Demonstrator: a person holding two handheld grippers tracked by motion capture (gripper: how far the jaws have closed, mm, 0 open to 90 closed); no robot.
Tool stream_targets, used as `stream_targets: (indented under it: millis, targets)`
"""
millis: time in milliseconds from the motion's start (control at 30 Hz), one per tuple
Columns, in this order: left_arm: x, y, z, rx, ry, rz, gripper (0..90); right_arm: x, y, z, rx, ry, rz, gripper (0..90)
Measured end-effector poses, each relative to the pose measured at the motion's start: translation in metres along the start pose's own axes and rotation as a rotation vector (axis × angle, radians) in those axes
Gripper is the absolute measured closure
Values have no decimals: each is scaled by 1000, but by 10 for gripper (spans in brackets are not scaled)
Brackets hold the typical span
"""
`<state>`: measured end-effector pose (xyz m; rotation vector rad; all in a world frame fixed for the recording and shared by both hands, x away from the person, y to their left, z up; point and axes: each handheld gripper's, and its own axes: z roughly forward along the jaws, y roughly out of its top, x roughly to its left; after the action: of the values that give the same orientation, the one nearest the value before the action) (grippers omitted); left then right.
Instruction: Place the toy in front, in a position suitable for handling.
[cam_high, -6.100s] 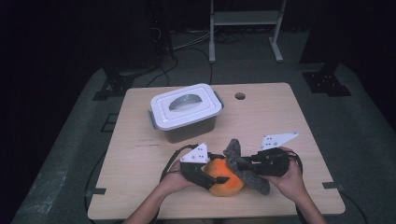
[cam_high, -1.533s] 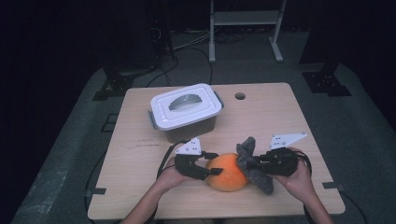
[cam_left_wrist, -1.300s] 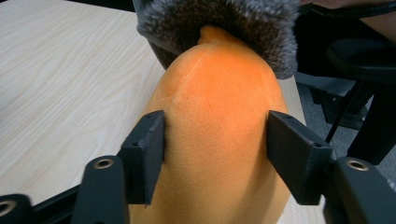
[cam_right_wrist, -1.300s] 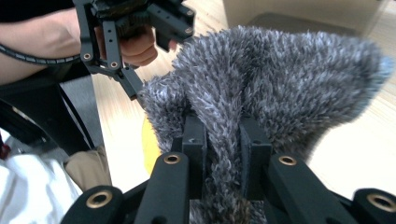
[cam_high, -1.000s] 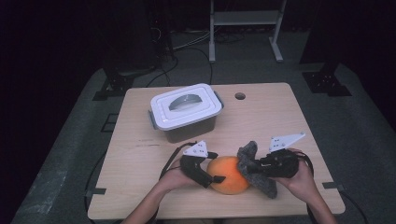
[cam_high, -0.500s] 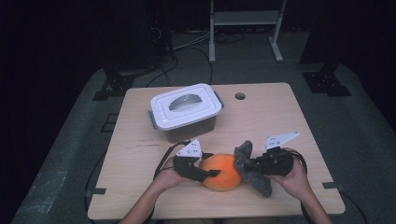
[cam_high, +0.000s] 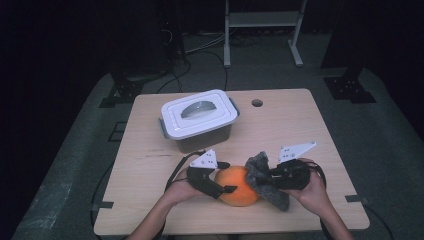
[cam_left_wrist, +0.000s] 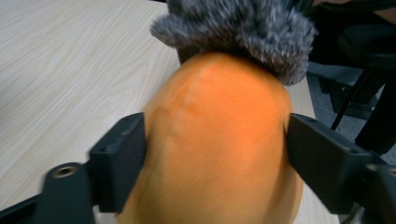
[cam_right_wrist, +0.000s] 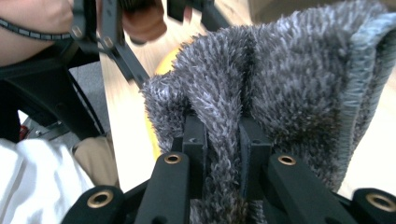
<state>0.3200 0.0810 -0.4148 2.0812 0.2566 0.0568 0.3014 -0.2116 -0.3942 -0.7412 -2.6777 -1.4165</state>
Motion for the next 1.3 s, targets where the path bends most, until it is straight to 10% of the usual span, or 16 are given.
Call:
stream_targets:
  millis: [300,467,733,1300]
  targets:
    - [12,-15,8,29,-60,-83,95,-19,-22,-14,23,17,73,756]
    - [10,-10,0,17,-33,-60,340,-18,-15,-18,10,6,66,757]
    - [-4,10,-14,42,53,29,371,4,12,-14,-103,-15,2,761]
    - [4,-5,14,-1,-28,-41,102,-26,-25,-12,42,43,90,760]
